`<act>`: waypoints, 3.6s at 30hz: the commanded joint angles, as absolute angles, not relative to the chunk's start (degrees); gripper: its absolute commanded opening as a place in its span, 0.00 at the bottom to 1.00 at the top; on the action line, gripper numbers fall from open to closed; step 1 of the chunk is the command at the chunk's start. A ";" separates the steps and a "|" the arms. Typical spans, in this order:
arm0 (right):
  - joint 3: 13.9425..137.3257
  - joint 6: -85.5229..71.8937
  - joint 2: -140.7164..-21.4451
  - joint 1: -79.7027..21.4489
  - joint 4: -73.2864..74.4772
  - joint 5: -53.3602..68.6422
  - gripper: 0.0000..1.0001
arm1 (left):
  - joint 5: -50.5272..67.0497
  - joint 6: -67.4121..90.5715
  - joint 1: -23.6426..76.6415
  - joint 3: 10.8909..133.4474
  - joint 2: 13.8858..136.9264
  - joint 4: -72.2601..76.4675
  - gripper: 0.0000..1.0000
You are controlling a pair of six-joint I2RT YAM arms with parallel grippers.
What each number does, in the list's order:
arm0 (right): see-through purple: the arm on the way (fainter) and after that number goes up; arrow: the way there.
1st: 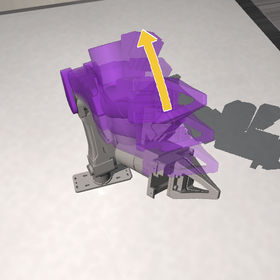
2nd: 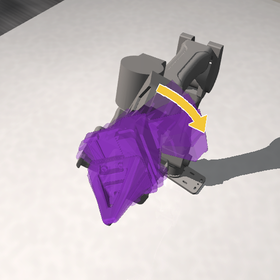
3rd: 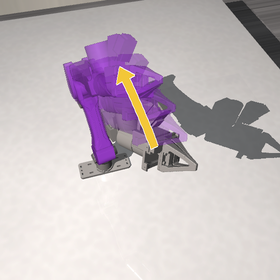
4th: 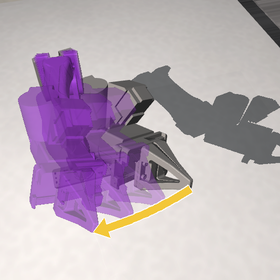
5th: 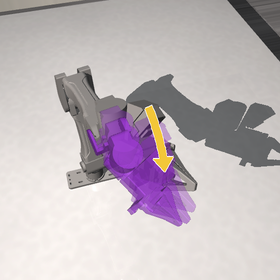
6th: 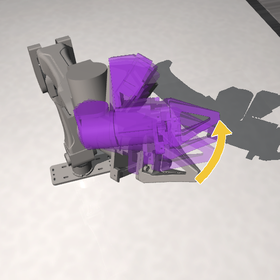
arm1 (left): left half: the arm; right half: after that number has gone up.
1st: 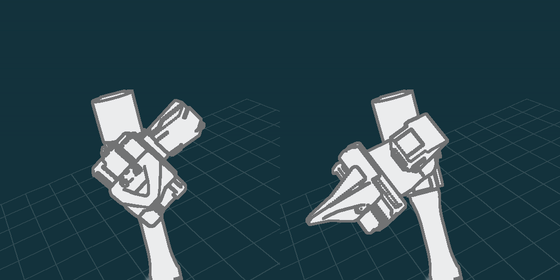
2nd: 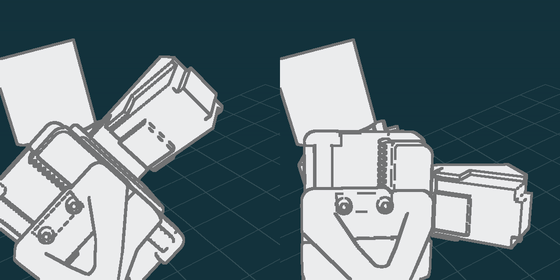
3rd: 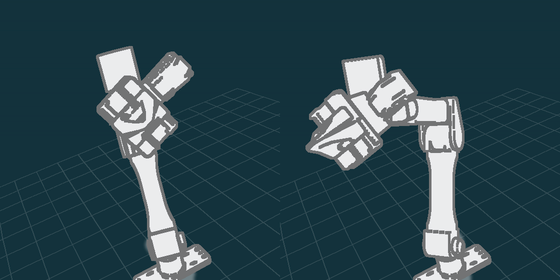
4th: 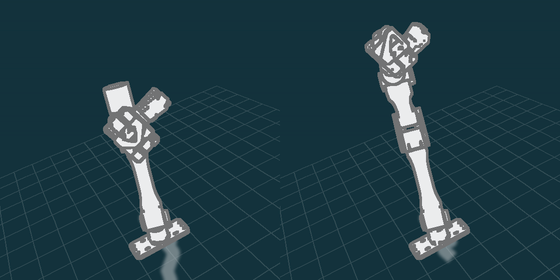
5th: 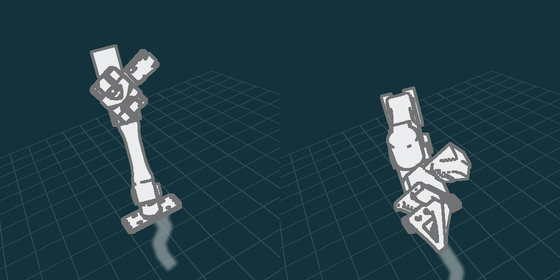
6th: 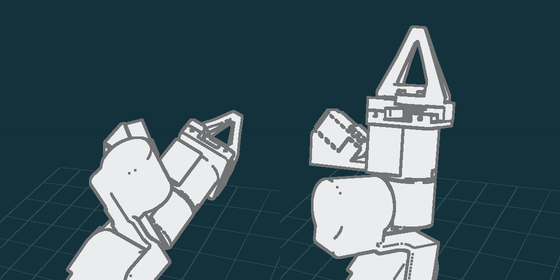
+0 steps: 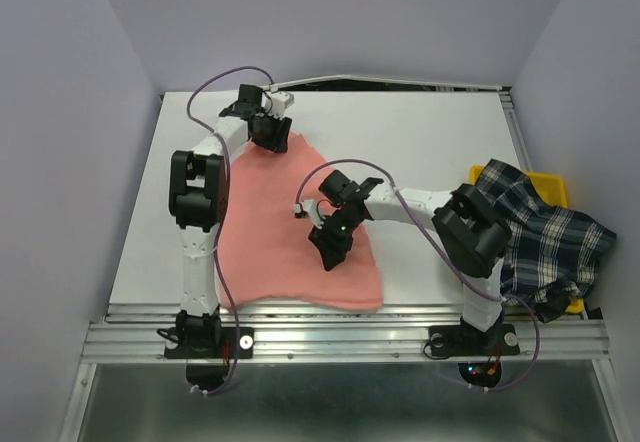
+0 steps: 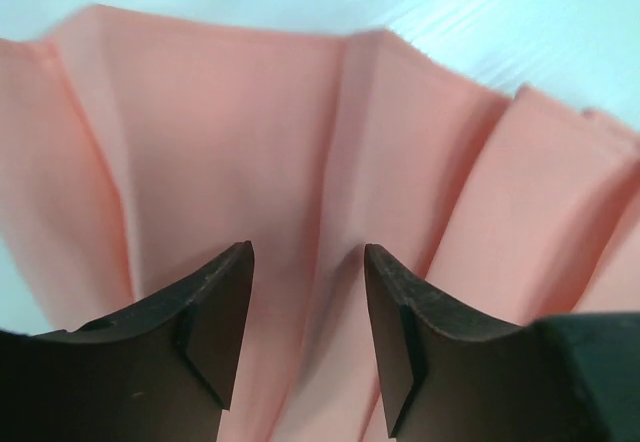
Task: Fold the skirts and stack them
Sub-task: Flatten the skirt out, then fold the skirt
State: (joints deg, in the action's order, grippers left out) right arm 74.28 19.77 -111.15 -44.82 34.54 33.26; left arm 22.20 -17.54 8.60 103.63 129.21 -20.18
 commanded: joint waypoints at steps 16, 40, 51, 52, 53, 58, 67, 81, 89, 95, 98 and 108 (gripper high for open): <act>95.08 11.25 -121.00 -35.60 28.22 24.61 0.50 | 28.29 -28.47 5.11 78.33 100.90 -24.34 0.65; 64.94 29.27 -104.60 -31.73 41.99 23.37 0.41 | 30.13 -32.08 22.22 70.83 111.27 -22.23 0.53; 101.63 32.34 -109.31 -19.34 40.87 27.51 0.80 | 41.92 -37.61 18.90 78.73 102.57 -29.87 0.64; 104.30 33.30 -113.43 -18.64 40.87 26.47 0.81 | 41.92 -38.14 18.37 82.06 102.66 -31.01 0.64; 106.85 35.49 -115.55 -18.63 40.96 26.02 0.81 | 41.75 -39.19 17.41 83.66 102.92 -33.11 0.64; 118.63 43.23 -126.02 -18.63 40.35 26.98 0.86 | 40.87 -40.69 13.81 93.14 107.83 -36.73 0.65; 124.01 53.69 -136.75 -18.63 39.02 30.76 0.95 | 39.91 -42.10 7.30 99.23 116.45 -39.02 0.66; 119.44 57.83 -142.47 -18.63 34.11 24.97 0.62 | 29.62 -45.26 6.86 99.58 123.92 -37.26 0.64; 123.31 58.45 -146.34 -18.63 31.56 22.41 0.43 | 29.01 -46.93 6.68 99.67 127.00 -39.02 0.46; 126.46 55.81 -148.71 -18.63 22.68 16.88 0.01 | 29.18 -45.71 6.33 103.53 129.37 -38.93 0.23; 131.91 54.67 -151.52 -18.63 19.87 14.86 0.01 | 30.32 -44.22 5.98 107.74 130.95 -40.16 0.08; 140.28 50.89 -153.11 -18.63 3.17 10.11 0.01 | 29.27 -36.48 3.52 112.94 128.25 -31.91 0.00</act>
State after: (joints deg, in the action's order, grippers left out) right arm 136.75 52.69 -154.95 -19.35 13.78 15.46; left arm 31.24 -39.44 5.43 111.18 133.14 -34.37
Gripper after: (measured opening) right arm 0.022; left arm 0.041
